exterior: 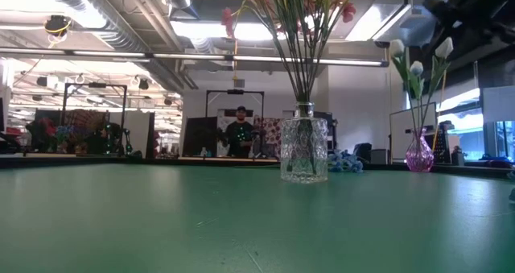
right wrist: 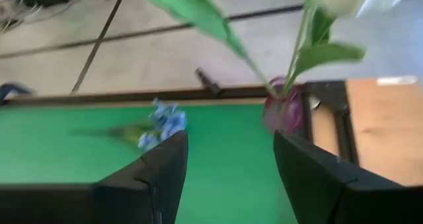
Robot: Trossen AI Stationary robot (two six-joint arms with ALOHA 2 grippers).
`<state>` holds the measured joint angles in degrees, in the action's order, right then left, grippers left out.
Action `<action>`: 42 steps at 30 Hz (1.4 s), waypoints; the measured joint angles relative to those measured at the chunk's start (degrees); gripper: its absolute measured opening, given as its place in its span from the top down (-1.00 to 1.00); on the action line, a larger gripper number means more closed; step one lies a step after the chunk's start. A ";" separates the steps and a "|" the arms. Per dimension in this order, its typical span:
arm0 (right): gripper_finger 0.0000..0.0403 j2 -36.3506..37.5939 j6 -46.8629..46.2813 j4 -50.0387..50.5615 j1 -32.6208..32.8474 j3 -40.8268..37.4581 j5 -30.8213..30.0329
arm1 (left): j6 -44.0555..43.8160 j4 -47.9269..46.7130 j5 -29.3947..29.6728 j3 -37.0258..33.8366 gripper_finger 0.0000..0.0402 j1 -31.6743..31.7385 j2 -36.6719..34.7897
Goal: Sort flowers into vase by color
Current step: Put the top blue flowers into the red vase
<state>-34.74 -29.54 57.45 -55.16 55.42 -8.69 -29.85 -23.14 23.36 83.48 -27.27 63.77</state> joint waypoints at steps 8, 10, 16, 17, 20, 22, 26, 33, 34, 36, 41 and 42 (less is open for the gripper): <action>-0.11 -0.02 0.01 6.88 0.00 1.38 14.83 | -1.52 -2.32 5.33 0.00 0.25 0.00 0.00; -0.11 0.00 0.10 8.24 0.02 1.38 18.43 | -1.58 -2.29 7.53 0.00 0.25 0.00 0.02; -0.11 0.42 3.04 8.81 0.07 1.38 33.94 | -5.32 -7.54 8.77 0.04 0.25 -0.02 0.02; -0.11 0.54 3.37 8.79 0.07 1.38 36.13 | -7.20 -9.51 9.06 0.04 0.25 -0.04 0.02; -0.11 1.21 5.56 8.71 0.07 1.38 42.13 | -13.08 -15.47 10.23 0.04 0.25 -0.04 0.02; -0.11 1.22 6.11 8.70 0.07 1.38 45.14 | -17.67 -20.23 10.95 -0.28 0.25 -0.04 0.09; -0.11 1.77 6.29 8.66 0.07 1.38 46.20 | -29.73 -32.35 13.40 -2.65 0.30 -0.04 0.22; -0.11 2.31 7.06 8.07 0.07 1.38 45.88 | -44.61 -41.43 16.01 -9.03 0.41 0.93 0.22; -0.11 2.31 7.03 7.43 0.07 1.36 45.86 | -45.19 -41.34 16.05 -9.92 0.43 1.73 0.16; -0.11 2.29 6.26 5.28 0.07 1.36 45.84 | -46.60 -41.35 15.26 -11.85 0.45 4.06 0.19; -0.11 1.70 3.44 0.28 0.07 1.36 45.83 | -44.05 -40.62 8.84 -17.08 0.54 11.57 0.20; -0.11 1.51 2.68 -0.41 0.07 1.33 45.84 | -42.39 -39.85 8.22 -18.03 0.56 12.74 0.20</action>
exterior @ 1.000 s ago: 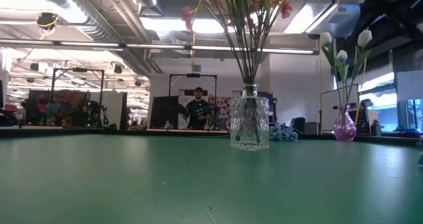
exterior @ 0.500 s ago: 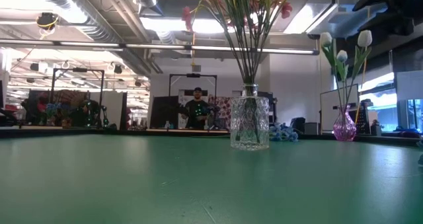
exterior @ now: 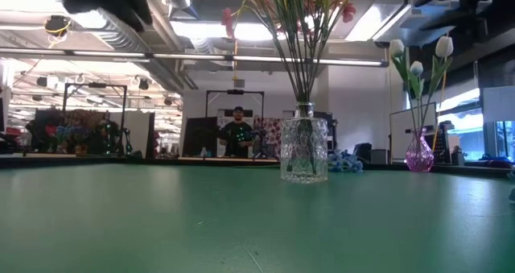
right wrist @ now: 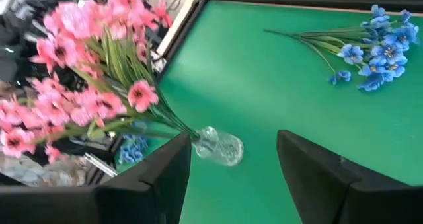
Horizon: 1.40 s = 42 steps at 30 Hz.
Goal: Sort flowers into vase by color
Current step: Put the top blue flowers into the red vase
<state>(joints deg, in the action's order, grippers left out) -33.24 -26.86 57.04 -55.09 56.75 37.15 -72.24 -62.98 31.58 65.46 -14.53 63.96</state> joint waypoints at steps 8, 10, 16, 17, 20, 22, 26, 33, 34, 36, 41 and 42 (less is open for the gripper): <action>-0.11 -2.78 -4.34 -6.14 0.00 -0.02 -0.01 | 15.43 4.66 -7.10 -5.36 0.70 10.88 -0.33; -0.11 -3.96 -5.20 -7.77 0.00 -0.02 0.00 | 19.32 5.43 -8.82 -6.95 0.74 13.82 -1.18; -0.11 -7.46 -8.15 -9.66 0.02 -0.02 -0.49 | 34.30 19.10 -20.54 -14.70 0.84 26.42 -2.58; -0.11 -7.82 -9.03 -9.71 0.01 -0.02 -0.95 | 37.42 22.46 -24.17 -16.33 0.85 28.86 -2.51; -0.11 -8.00 -10.95 -10.36 0.02 -0.09 -2.95 | 43.54 30.24 -29.14 -20.55 0.86 35.30 -1.29; -0.11 -7.71 -12.19 -11.17 0.00 -0.09 -3.63 | 46.18 33.08 -29.66 -22.48 0.84 39.09 -0.69; -0.11 -5.97 -12.35 -10.86 0.00 -0.09 -2.98 | 52.71 41.29 -39.85 -24.83 0.75 46.12 0.60; -0.11 -1.94 -11.88 -10.76 0.00 -0.07 -9.23 | 60.84 55.36 -50.19 -25.34 0.43 53.03 10.18; -0.11 -1.63 -12.00 -10.74 0.00 -0.07 -11.29 | 61.72 57.12 -50.43 -25.34 0.39 53.34 12.07; -0.11 -1.29 -12.19 -10.76 0.00 -0.07 -14.84 | 65.68 60.03 -50.54 -25.34 0.32 53.44 15.41; -0.11 -1.59 -12.10 -10.82 0.00 -0.07 -15.11 | 79.54 64.83 -49.12 -22.25 0.26 53.71 24.35; -0.11 -1.59 -12.04 -10.74 0.00 -0.07 -14.84 | 81.39 64.47 -48.98 -20.68 0.27 54.22 26.01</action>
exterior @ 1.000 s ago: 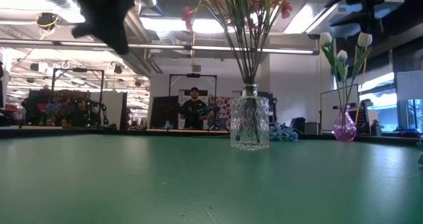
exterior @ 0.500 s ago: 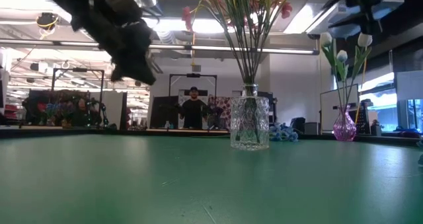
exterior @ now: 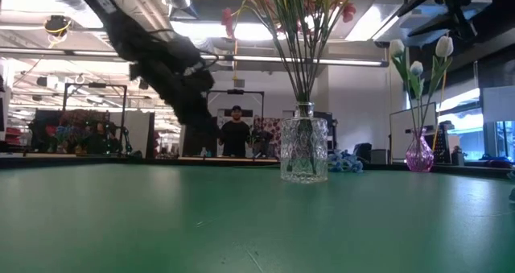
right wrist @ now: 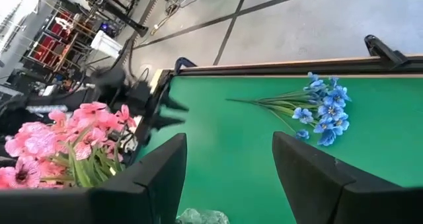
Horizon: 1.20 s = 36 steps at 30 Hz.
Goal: Sort flowers into vase by color
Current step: Put the top blue flowers into the red vase
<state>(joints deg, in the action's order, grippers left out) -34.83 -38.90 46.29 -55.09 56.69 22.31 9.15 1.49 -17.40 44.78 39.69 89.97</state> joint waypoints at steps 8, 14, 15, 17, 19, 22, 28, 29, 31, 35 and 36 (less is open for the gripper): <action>-0.11 0.07 -1.59 0.07 0.00 0.00 -0.75 | 6.44 -2.87 1.31 12.48 0.32 2.66 11.99; -0.11 0.10 -3.68 0.05 0.00 0.00 -0.73 | 7.96 -6.89 3.34 20.17 0.39 3.43 20.63; -0.11 0.07 -4.24 0.05 0.00 0.00 -0.73 | 7.93 -7.70 3.55 21.12 0.40 3.39 21.54; -0.11 0.07 -4.65 0.05 0.00 0.00 -0.73 | 7.71 -9.22 4.95 23.08 0.40 3.34 23.25; -0.11 0.09 -4.78 0.07 0.00 0.00 -0.73 | 7.97 -10.52 5.35 24.05 0.40 3.30 24.55; -0.11 0.07 -5.40 0.07 0.00 0.00 -0.70 | 8.03 -10.44 5.09 25.41 0.39 3.17 25.70; -0.11 0.07 -5.77 0.07 0.00 0.00 -0.64 | 7.98 -11.03 3.91 25.77 0.47 2.25 28.04; -0.11 0.07 -5.78 0.08 0.00 0.00 -0.37 | 7.94 -10.87 4.74 25.78 0.50 1.91 28.15; -0.11 0.09 -5.82 0.07 0.00 0.00 -0.21 | 7.60 -10.88 6.90 25.81 0.56 1.11 27.97; -0.11 0.09 -5.84 0.08 0.00 0.00 -0.22 | 3.34 -11.66 10.69 25.86 0.74 -0.56 27.87; -0.11 0.09 -5.83 0.10 0.00 0.00 -0.22 | 2.56 -12.17 10.69 25.90 0.80 -0.94 27.87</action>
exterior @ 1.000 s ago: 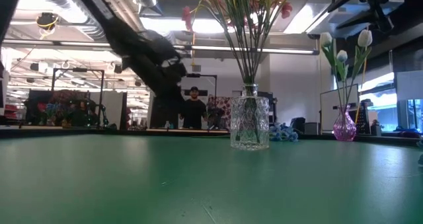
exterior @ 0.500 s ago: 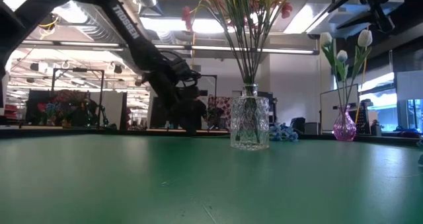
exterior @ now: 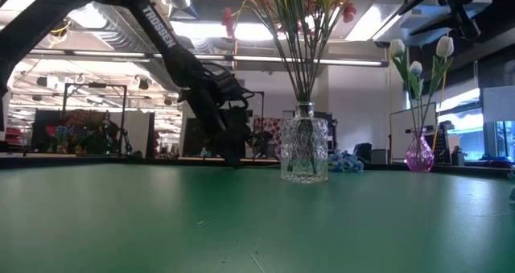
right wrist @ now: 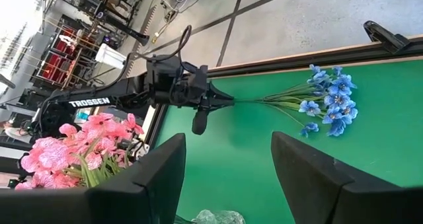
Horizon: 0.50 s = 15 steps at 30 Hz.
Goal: Sort flowers into vase by color
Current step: Put the top blue flowers into the red vase
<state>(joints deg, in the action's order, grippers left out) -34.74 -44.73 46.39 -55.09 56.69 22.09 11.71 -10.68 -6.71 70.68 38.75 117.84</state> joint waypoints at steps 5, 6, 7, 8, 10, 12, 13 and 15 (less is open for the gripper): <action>-0.11 0.00 0.13 -0.03 0.00 0.00 -0.44 | -5.96 -4.25 2.36 0.12 0.97 -2.96 -0.09; -0.11 0.00 0.11 -0.07 0.00 0.00 -0.52 | -7.67 -5.09 2.66 0.17 0.97 -3.48 -0.11; -0.11 0.00 0.11 -0.09 0.00 0.00 -0.55 | -9.29 -6.05 3.03 0.17 0.98 -4.03 -0.12; -0.11 0.00 0.15 -0.09 0.00 0.00 -0.55 | -10.65 -7.02 3.21 0.17 0.98 -4.58 -0.18; -0.11 0.00 0.21 -0.09 0.00 0.00 -0.54 | -12.74 -9.14 3.25 0.17 0.99 -5.49 -0.59; -0.11 0.00 0.20 -0.30 0.00 0.01 -0.56 | -13.71 -11.70 3.27 0.17 0.99 -6.39 -1.03; -0.11 0.00 0.17 -0.54 -0.02 0.02 -0.57 | -14.20 -13.80 3.07 0.16 0.99 -6.71 -1.56; -0.11 0.00 0.13 -1.71 -0.02 0.02 -0.61 | -14.41 -18.08 3.28 -0.24 0.99 -7.71 -2.69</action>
<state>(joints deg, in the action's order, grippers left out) -34.74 -44.60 44.69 -55.11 56.70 21.47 -2.70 -28.76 -3.43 70.44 31.04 115.15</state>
